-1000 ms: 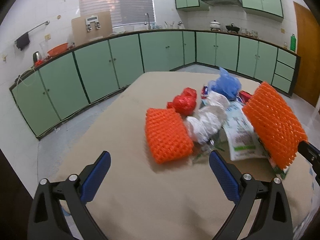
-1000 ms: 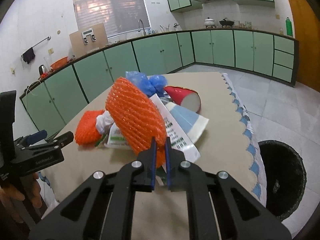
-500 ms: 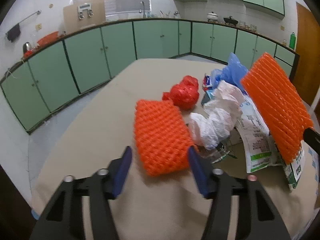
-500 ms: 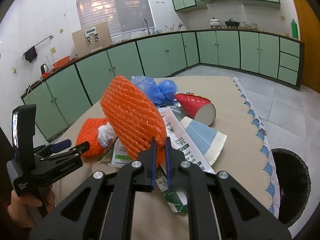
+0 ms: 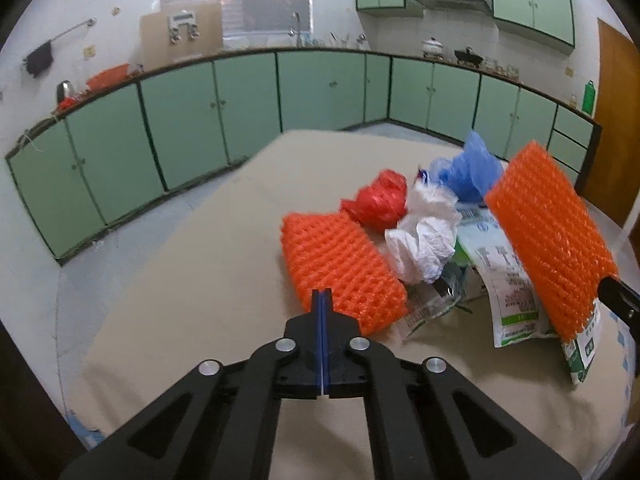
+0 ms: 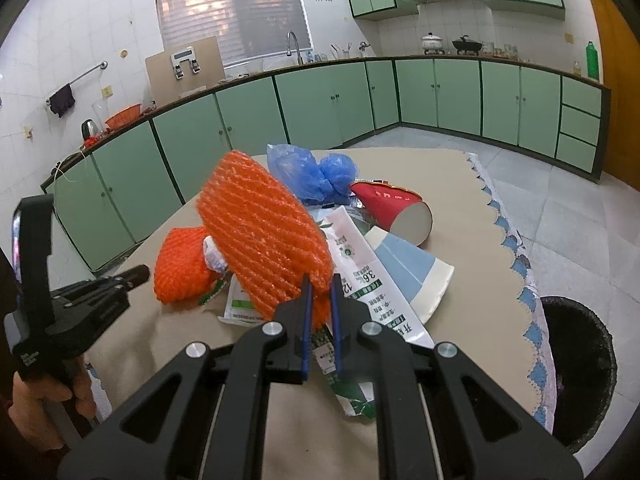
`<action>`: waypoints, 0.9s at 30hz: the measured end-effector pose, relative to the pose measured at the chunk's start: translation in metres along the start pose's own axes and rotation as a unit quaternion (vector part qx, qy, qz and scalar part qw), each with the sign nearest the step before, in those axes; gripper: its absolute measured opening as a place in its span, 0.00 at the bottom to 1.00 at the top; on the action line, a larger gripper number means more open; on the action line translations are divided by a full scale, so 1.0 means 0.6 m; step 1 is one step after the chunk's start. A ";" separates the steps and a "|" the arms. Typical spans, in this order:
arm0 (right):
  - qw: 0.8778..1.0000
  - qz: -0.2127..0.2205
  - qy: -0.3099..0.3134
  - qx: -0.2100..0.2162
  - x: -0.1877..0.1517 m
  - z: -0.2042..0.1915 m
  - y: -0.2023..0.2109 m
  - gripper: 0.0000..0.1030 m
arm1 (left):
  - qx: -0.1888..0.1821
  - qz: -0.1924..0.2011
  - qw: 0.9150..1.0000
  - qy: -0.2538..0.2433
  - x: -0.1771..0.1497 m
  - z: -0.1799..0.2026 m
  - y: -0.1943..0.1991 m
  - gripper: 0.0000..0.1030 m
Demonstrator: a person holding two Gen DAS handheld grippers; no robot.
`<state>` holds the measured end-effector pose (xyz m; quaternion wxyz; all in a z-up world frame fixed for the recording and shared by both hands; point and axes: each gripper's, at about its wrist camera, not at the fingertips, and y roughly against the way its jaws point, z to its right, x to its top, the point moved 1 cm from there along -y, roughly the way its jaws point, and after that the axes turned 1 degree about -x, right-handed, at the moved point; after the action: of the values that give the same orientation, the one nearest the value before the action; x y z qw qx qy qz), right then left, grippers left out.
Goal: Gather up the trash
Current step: 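Grasp one orange foam net with the right tool while the left tool grasps the other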
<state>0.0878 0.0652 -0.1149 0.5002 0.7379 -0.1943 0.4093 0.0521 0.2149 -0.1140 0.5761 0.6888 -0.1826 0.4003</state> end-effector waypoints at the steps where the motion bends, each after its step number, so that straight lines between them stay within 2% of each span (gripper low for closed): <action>1: 1.000 0.001 0.000 0.000 0.002 0.001 0.002 0.08 | 0.001 0.003 1.000 0.000 0.001 -0.001 0.006 0.00; 6: 1.000 0.010 -0.002 0.000 0.001 0.003 0.018 0.08 | 0.001 0.008 1.000 0.002 0.001 -0.004 0.030 0.00; 10: 1.000 0.011 -0.002 -0.004 0.002 0.005 0.026 0.08 | 0.004 -0.003 1.000 0.008 -0.001 0.000 0.021 0.02; 12: 1.000 0.007 -0.002 -0.007 0.001 0.006 0.028 0.08 | 0.006 -0.011 1.000 0.019 0.001 -0.001 0.006 0.18; 13: 1.000 0.006 -0.001 -0.008 0.001 0.007 0.029 0.08 | 0.005 -0.014 1.000 0.019 0.002 -0.001 -0.002 0.33; 14: 1.000 0.006 -0.001 -0.010 0.002 0.009 0.029 0.08 | 0.003 -0.015 1.000 0.019 0.002 0.001 -0.006 0.41; 16: 1.000 0.005 0.000 -0.015 0.003 0.012 0.028 0.08 | -0.003 -0.014 1.000 0.016 0.004 0.009 -0.015 0.44; 17: 1.000 0.004 0.000 -0.017 0.002 0.015 0.026 0.08 | -0.005 -0.014 1.000 0.014 0.004 0.013 -0.017 0.52; 19: 1.000 0.001 -0.003 -0.020 0.003 0.020 0.021 0.08 | -0.006 -0.013 1.000 0.008 0.004 0.023 -0.025 0.59; 25: 1.000 -0.011 -0.004 -0.021 0.004 0.023 0.002 0.08 | -0.012 -0.027 1.000 0.007 -0.001 0.033 -0.053 0.73; 27: 1.000 -0.014 -0.004 -0.021 0.003 0.024 -0.003 0.08 | -0.010 -0.035 0.999 0.005 -0.003 0.034 -0.065 0.74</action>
<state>0.0963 0.0533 -0.1169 0.5203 0.7316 -0.1942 0.3954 0.0858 0.2057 -0.1411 0.5977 0.6869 -0.1595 0.3815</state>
